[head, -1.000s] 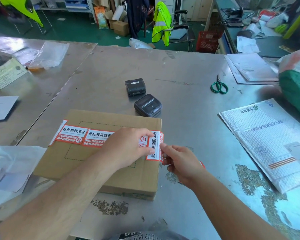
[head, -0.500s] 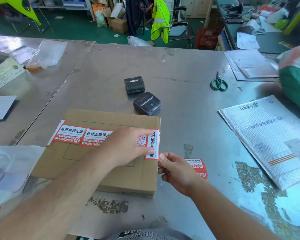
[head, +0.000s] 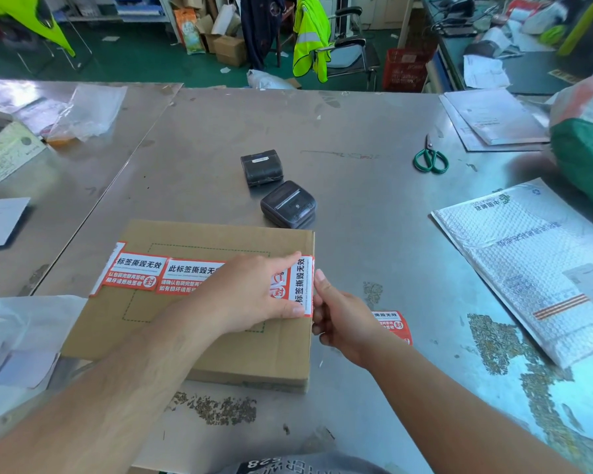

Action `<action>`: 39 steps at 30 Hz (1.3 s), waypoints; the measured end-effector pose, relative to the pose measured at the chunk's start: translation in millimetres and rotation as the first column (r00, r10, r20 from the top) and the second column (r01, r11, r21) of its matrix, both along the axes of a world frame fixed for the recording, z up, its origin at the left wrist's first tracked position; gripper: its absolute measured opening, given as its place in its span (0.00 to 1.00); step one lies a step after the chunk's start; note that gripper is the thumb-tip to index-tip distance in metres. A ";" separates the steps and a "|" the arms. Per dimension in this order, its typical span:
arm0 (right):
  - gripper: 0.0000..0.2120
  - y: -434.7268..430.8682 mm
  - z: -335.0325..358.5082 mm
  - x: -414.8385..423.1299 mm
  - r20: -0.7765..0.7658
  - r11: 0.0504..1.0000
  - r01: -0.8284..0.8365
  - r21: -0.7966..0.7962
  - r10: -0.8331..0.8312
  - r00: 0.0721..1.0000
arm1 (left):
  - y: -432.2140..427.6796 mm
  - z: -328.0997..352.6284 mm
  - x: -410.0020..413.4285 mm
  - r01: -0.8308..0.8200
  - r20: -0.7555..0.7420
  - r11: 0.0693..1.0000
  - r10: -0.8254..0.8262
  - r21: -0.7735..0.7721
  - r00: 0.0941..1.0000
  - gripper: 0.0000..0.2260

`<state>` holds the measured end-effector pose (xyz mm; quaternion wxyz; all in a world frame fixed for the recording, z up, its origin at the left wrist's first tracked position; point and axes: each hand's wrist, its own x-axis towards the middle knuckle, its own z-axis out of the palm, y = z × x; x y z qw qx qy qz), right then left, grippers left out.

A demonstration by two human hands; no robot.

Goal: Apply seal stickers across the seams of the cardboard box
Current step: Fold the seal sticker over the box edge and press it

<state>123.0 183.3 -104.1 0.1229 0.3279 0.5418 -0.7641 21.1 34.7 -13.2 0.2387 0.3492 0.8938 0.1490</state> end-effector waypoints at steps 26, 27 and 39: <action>0.22 10.4 -8.6 3.2 -0.052 0.981 -0.067 -0.182 0.058 0.997 | -6.0 -2.5 2.7 0.049 -0.048 0.999 -0.048 0.022 0.998 0.26; 0.21 9.2 -7.4 6.1 -0.054 0.982 -0.065 -0.180 0.057 0.997 | -7.3 -3.8 4.4 0.047 -0.058 0.998 -0.044 0.040 0.997 0.25; 0.16 -7.4 14.2 18.9 0.010 0.995 0.078 -0.063 -0.078 0.997 | -11.7 -6.5 20.5 -0.171 -0.039 0.942 0.190 0.287 0.981 0.16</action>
